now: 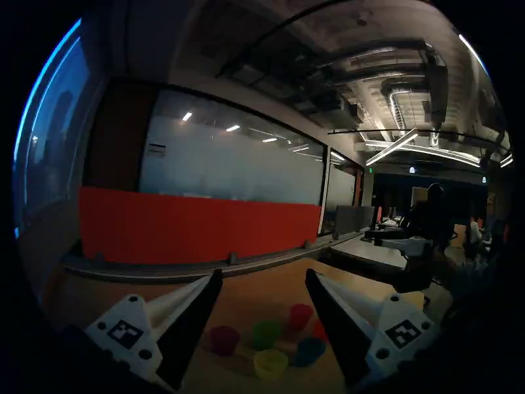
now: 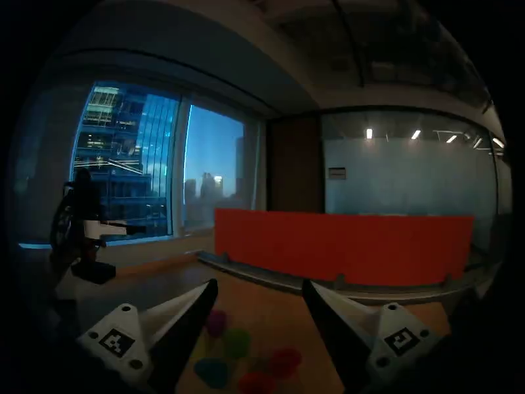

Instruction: Pour water

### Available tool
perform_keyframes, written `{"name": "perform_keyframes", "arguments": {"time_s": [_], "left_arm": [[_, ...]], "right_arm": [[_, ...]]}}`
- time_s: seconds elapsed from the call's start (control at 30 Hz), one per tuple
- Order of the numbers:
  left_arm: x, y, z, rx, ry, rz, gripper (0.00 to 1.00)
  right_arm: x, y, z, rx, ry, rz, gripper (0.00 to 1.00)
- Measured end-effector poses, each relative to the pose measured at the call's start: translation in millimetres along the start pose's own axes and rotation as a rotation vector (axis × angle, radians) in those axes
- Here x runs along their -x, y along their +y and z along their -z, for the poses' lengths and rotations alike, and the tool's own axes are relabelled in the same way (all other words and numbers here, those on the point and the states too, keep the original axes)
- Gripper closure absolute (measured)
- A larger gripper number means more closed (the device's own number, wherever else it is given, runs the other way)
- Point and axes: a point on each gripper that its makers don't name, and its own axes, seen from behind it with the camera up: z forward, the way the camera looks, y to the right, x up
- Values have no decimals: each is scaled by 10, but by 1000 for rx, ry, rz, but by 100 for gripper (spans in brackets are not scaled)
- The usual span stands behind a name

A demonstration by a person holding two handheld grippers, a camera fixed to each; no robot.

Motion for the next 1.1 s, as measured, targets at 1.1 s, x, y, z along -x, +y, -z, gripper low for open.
{"name": "perform_keyframes", "arguments": {"time_s": [1.1], "left_arm": [[664,40,-32,98,-232,-118,6]], "right_arm": [[388,-200,30,-147,-190,70,1]]}}
